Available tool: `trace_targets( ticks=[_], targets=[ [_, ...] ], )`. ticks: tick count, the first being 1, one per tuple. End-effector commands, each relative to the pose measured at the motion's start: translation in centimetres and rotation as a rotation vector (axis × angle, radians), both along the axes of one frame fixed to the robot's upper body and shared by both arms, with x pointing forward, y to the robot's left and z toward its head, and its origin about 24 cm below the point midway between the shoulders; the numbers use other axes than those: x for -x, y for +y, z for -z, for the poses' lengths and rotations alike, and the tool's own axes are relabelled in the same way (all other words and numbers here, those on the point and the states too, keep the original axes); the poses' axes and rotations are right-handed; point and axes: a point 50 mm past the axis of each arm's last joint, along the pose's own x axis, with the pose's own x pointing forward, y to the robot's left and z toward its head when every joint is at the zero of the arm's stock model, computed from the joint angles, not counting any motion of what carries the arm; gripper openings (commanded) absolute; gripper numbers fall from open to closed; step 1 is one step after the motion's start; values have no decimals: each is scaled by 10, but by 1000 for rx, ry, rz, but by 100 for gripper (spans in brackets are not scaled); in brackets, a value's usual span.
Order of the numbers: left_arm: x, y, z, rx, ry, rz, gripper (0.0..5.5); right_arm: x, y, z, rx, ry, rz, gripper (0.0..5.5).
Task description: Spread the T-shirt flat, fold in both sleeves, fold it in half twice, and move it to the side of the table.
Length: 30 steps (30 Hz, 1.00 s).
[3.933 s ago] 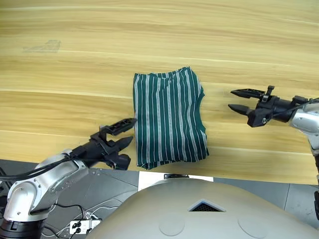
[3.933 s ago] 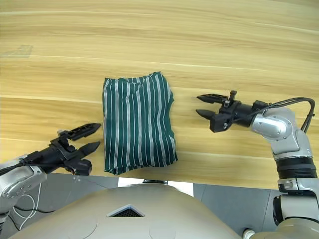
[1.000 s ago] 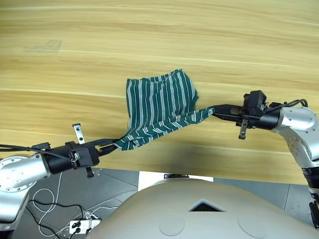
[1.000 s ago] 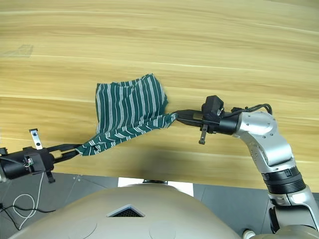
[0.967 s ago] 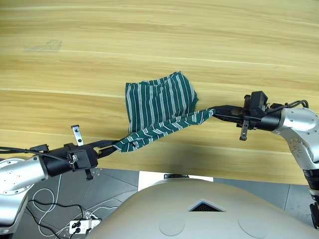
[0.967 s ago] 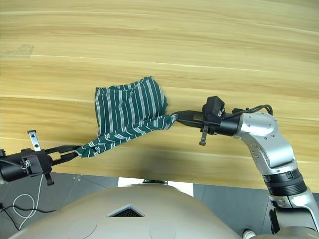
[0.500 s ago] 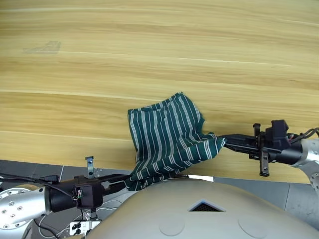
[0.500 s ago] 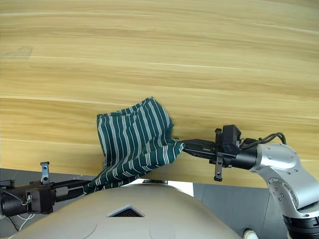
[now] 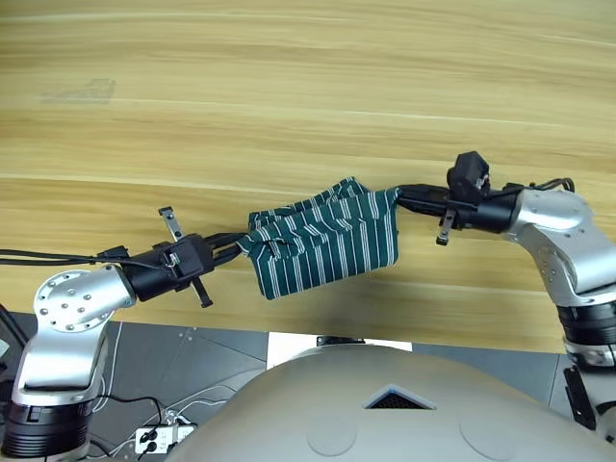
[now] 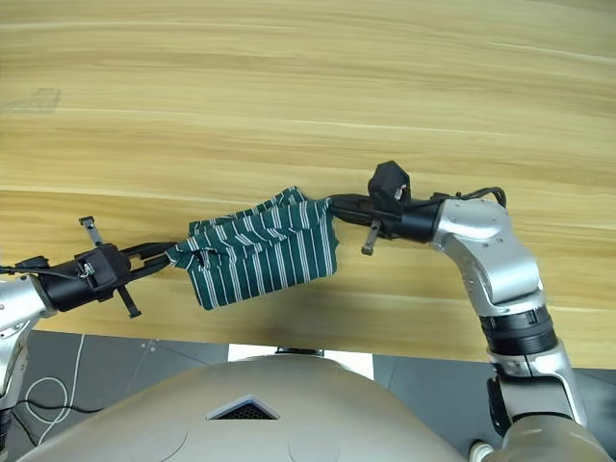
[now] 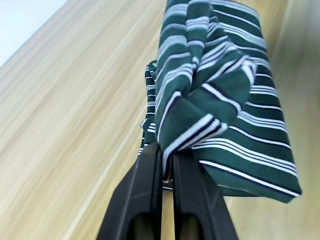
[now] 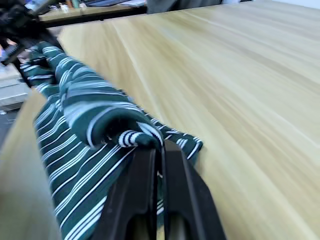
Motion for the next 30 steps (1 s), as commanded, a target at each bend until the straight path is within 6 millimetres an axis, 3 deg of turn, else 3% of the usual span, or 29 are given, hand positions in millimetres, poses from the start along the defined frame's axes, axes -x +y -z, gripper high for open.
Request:
trace_targets(
  ticks=[1, 6, 9, 10, 16, 22, 26, 30],
  targets=[
    [-5, 2, 9, -27, -8, -1, 13, -7, 8, -3, -32, -8, 10, 0],
    [-7, 15, 30, -73, 4, -61, 13, -11, 10, 10, -40, 10, 84, 0],
    [-15, 23, 33, -79, -38, -144, 13, -10, 6, 17, -29, 23, 96, 54],
    [-17, 24, 34, -83, -50, -155, 49, -11, 4, 17, -28, 20, 103, 77],
    [-38, 28, 26, 64, -186, -365, 147, -22, 1, 16, -97, -45, 249, 187],
    [-35, 16, 38, 262, -195, -521, 241, -19, 11, 21, -154, -63, 268, 295],
    [-53, 42, 21, 336, -381, -849, 301, -13, 32, 17, -147, -158, 171, 335],
    [-64, 74, -20, 345, -670, -1152, 307, -12, 65, 22, 58, -384, -66, 335]
  ],
)
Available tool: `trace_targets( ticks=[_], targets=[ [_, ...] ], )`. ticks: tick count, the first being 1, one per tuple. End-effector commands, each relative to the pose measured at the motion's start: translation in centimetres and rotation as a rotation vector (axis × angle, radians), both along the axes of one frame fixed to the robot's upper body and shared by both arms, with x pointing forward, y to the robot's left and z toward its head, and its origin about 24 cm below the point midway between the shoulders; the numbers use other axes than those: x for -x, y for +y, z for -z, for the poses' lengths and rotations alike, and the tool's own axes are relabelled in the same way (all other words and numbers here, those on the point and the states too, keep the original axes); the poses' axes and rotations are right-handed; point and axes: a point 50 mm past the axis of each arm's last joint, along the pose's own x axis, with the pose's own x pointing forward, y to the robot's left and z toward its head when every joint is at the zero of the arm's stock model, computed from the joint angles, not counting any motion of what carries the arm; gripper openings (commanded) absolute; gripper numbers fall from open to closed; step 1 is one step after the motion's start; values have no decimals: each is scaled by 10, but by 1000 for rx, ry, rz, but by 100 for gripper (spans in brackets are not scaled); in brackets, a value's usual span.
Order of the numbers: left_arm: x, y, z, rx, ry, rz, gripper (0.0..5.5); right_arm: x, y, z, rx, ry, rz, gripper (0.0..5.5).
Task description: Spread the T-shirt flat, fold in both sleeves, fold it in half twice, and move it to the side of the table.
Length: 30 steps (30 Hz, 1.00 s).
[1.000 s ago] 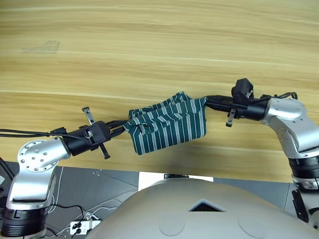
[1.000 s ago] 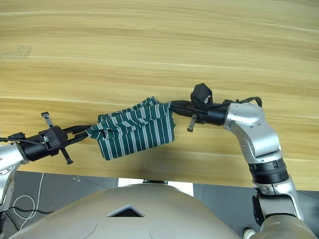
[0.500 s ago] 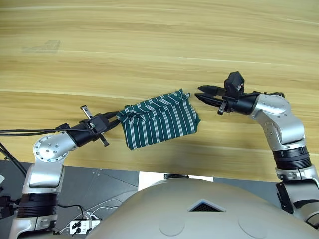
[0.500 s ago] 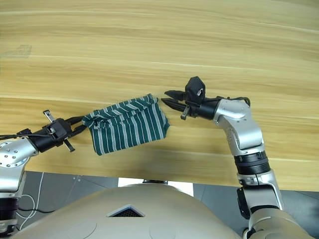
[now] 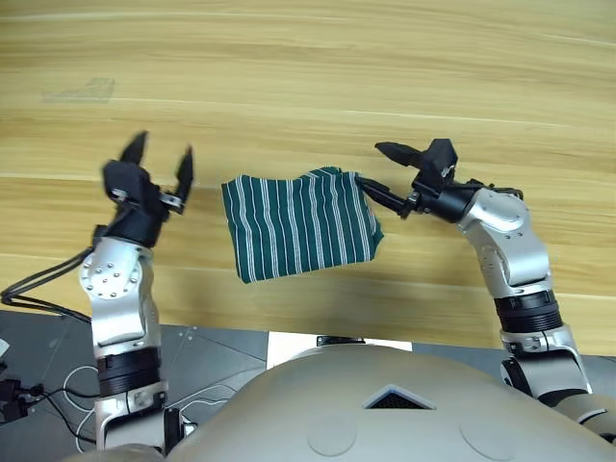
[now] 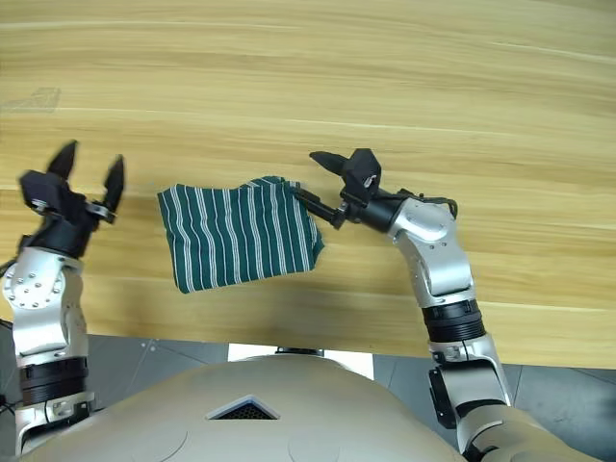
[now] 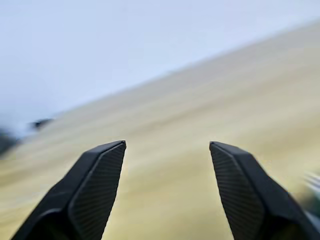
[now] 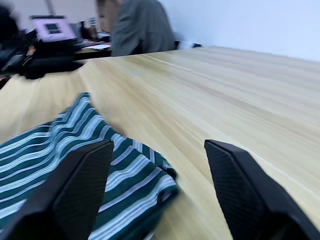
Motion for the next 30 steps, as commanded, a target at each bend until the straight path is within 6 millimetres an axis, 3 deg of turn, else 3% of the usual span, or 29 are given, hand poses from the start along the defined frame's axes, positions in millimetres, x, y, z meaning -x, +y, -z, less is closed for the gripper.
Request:
trace_targets(
  ticks=[1, 4, 9, 12, 15, 17, 19, 22, 23, 25, 27, 30],
  targets=[
    [-8, 22, -38, -27, -194, -268, 307, -2, 33, 3, 238, -219, -228, 335],
    [-10, 11, -51, -40, -264, -264, 307, -4, 68, 15, 342, -311, -397, 335],
    [-12, -5, -42, 18, -244, -202, 307, -9, 108, 26, 350, -336, -482, 335],
    [-11, -22, -44, 46, -267, -103, 307, -24, 109, 47, 468, -305, -462, 335],
    [-11, -28, -41, 41, -256, -69, 307, -40, 93, 64, 584, -252, -382, 335],
    [-10, -28, -39, 42, -249, -71, 307, -58, 62, 71, 680, -205, -263, 335],
    [-8, -27, -35, 33, -230, -77, 307, -78, 5, 73, 774, -96, -55, 335],
    [-5, -27, -31, 19, -213, -83, 307, -85, -80, 71, 815, 79, 253, 335],
    [-4, -29, -30, 6, -211, -70, 307, -79, -116, 72, 812, 152, 404, 335],
    [-1, -32, -31, -9, -212, -57, 307, -58, -169, 77, 772, 278, 646, 335],
    [0, -30, -33, -8, -217, -65, 307, -31, -206, 85, 739, 370, 848, 335],
    [1, -33, -33, -32, -220, -45, 307, 6, -244, 94, 704, 438, 1143, 335]
  ],
)
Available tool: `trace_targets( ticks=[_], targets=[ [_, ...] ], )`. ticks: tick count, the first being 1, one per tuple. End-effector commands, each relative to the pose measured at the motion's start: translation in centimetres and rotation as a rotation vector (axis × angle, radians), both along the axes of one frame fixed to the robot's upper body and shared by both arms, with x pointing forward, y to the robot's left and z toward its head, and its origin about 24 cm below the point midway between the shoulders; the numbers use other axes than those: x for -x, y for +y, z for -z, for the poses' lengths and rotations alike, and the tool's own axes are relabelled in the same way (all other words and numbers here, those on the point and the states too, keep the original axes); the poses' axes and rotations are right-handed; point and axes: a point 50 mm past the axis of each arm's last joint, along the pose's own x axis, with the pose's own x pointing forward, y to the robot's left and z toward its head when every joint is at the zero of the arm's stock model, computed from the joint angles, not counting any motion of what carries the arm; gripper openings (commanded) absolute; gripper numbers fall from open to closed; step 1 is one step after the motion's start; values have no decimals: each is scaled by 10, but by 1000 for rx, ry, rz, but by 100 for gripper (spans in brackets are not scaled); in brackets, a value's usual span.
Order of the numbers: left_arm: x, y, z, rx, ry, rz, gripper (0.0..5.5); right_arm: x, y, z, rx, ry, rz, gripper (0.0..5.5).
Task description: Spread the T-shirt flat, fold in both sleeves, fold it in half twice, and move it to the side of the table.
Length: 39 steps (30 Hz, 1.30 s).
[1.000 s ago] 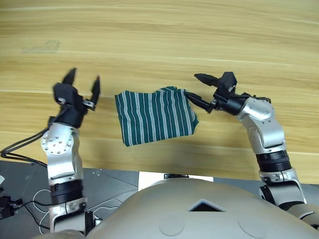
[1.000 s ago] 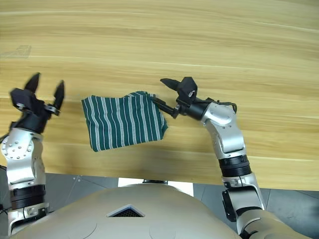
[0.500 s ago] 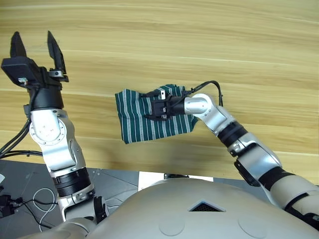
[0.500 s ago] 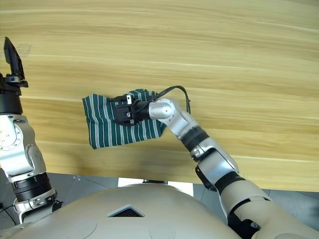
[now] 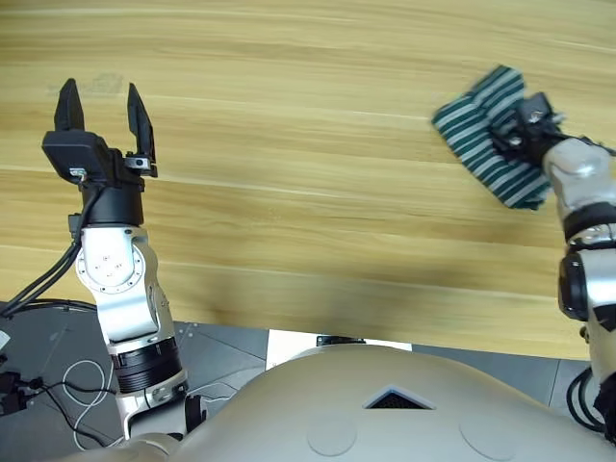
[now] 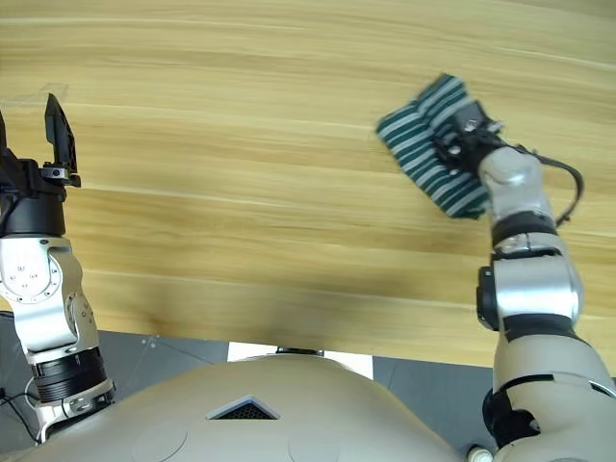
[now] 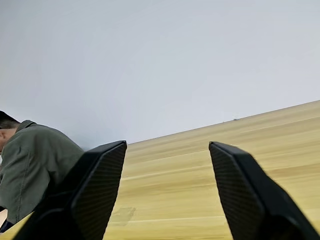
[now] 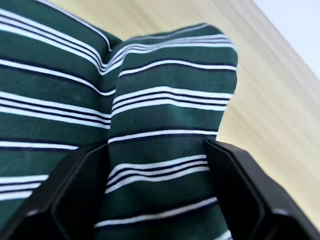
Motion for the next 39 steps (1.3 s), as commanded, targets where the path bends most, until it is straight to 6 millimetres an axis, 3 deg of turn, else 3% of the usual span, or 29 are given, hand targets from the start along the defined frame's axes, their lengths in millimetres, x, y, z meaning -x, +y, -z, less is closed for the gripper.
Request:
trace_targets(
  ticks=[1, 4, 9, 16, 19, 21, 25, 28, 30, 33, 39],
  targets=[
    [1, -7, 0, -48, 0, 39, 307, 82, -48, 53, -6, 187, 392, 335],
    [-2, -8, 2, -42, 2, 41, 307, 88, -50, 52, -30, 43, 453, 335],
    [-4, -14, 13, -15, 18, 55, 307, 71, -39, 37, -65, -188, 425, 335],
    [-7, -15, 14, -8, -10, 57, 307, 38, -34, -18, -67, -582, 320, 335],
    [-11, -19, 2, -1, -76, 52, 307, 23, -14, -58, -42, -850, 187, 335],
    [-20, -26, -2, 20, -123, 42, 307, 15, 24, -70, -76, -965, 46, 335],
    [-45, -48, 10, 49, -114, 48, 307, 8, 112, -58, -334, -978, -111, 335],
    [-56, -61, 27, 103, -100, 49, 307, 9, 153, -41, -496, -914, -116, 335],
    [-56, -68, 37, 103, -84, 61, 307, 12, 160, -40, -491, -922, -162, 335],
    [-57, -71, 48, 136, -54, 84, 307, 13, 152, -35, -479, -904, -136, 335],
    [-51, -87, 53, 119, -71, 180, 307, 21, 152, -30, -445, -918, -133, 335]
  ],
)
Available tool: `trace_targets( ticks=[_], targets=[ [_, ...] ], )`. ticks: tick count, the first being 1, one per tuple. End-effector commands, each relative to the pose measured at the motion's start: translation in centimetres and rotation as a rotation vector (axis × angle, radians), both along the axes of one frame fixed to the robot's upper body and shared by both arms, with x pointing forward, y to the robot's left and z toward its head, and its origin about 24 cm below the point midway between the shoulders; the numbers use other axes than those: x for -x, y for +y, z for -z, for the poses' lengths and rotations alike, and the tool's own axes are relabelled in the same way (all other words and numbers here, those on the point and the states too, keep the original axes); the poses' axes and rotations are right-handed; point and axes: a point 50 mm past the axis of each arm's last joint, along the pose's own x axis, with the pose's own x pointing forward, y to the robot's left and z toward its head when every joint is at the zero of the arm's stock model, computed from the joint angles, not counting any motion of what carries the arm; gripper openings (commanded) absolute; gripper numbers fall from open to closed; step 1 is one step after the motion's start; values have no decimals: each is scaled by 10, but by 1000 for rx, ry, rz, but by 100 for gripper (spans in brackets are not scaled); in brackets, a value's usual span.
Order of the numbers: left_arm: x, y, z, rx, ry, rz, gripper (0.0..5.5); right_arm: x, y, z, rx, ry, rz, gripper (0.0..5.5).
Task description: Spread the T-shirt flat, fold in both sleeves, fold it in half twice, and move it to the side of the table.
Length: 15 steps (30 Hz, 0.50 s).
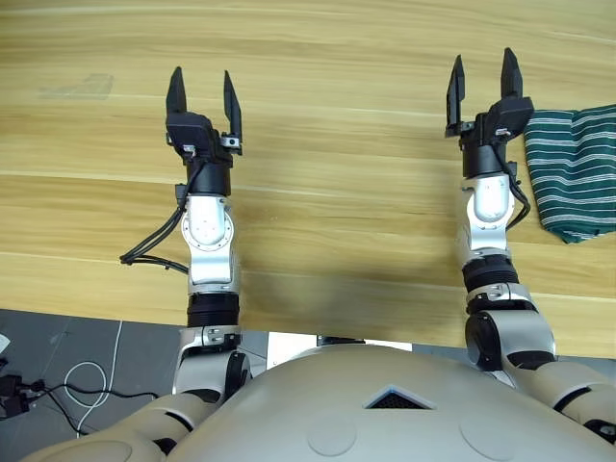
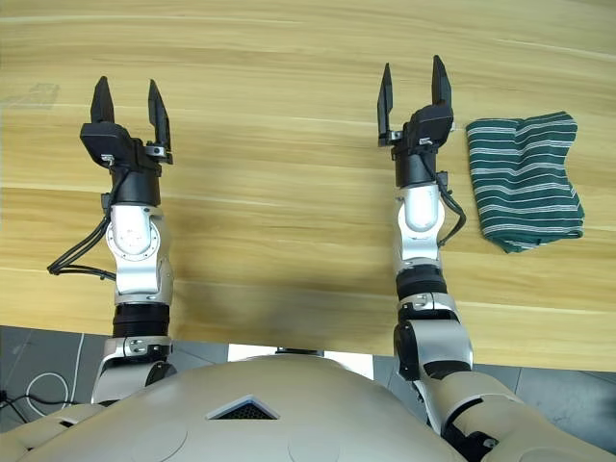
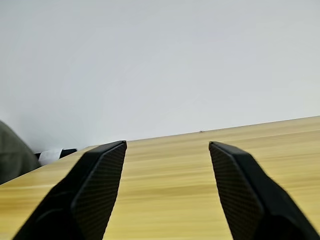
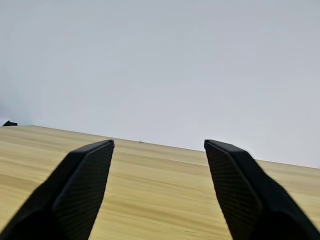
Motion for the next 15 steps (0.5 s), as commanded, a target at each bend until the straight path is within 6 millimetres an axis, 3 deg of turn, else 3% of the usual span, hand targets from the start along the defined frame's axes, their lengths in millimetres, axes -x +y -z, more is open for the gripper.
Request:
trace_targets(
  ticks=[1, 15],
  targets=[
    [3, -8, 6, -29, 8, 39, 307, 6, 1, 4, 0, -4, 9, 335],
    [7, -1, 13, -69, 9, -13, 307, 7, 9, 9, -24, 32, 4, 335]
  ],
)
